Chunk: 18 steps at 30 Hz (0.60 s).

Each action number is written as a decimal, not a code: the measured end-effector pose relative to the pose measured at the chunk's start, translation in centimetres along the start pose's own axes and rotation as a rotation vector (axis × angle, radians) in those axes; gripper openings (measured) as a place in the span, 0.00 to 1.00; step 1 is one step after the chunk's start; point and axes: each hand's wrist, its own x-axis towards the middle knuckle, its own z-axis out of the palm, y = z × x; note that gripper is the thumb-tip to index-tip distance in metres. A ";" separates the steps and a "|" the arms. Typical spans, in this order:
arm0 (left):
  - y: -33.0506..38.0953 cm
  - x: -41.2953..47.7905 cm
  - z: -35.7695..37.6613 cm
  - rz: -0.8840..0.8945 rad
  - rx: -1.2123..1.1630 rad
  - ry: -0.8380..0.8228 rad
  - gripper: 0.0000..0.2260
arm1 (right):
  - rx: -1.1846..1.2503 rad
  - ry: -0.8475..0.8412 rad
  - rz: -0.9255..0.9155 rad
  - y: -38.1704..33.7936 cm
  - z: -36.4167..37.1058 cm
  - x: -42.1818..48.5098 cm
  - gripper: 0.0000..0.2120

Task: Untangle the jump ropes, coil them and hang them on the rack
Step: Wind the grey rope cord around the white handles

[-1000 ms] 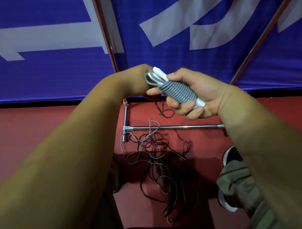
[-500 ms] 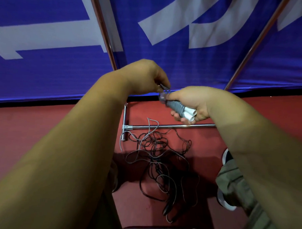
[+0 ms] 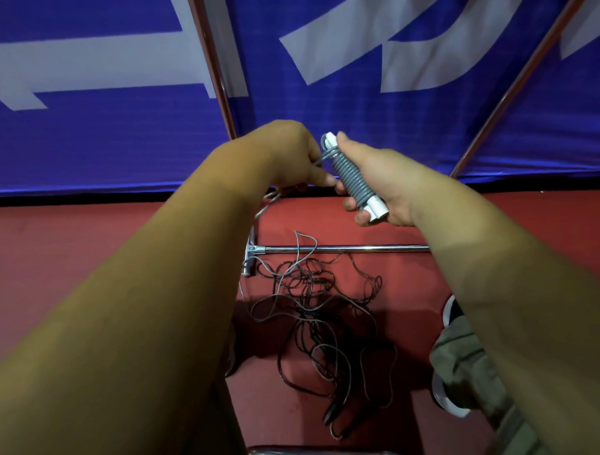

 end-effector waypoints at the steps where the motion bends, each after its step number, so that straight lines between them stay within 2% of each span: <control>1: 0.1 -0.1 -0.1 0.000 0.030 -0.019 0.15 | -0.004 0.012 -0.004 0.1 0.0 0.1 0.24; 4: -0.2 -0.5 -0.4 0.013 -0.078 -0.135 0.18 | 0.006 0.058 -0.025 0.1 -0.3 0.1 0.25; 8: -1.0 -0.8 -0.4 0.071 -0.644 -0.272 0.18 | 0.025 0.149 -0.076 -0.5 -0.8 0.0 0.26; 10: -1.1 -0.7 -0.1 0.075 -0.788 -0.311 0.14 | 0.000 0.158 -0.098 -0.5 -0.9 -0.1 0.26; 13: -1.4 -0.3 -0.1 0.100 -0.646 -0.266 0.12 | 0.022 0.122 -0.091 -0.7 -0.7 -0.6 0.28; 18: -0.9 -1.0 -1.1 0.065 -0.328 -0.153 0.06 | -0.074 0.134 -0.145 -1.5 -0.3 -2.4 0.23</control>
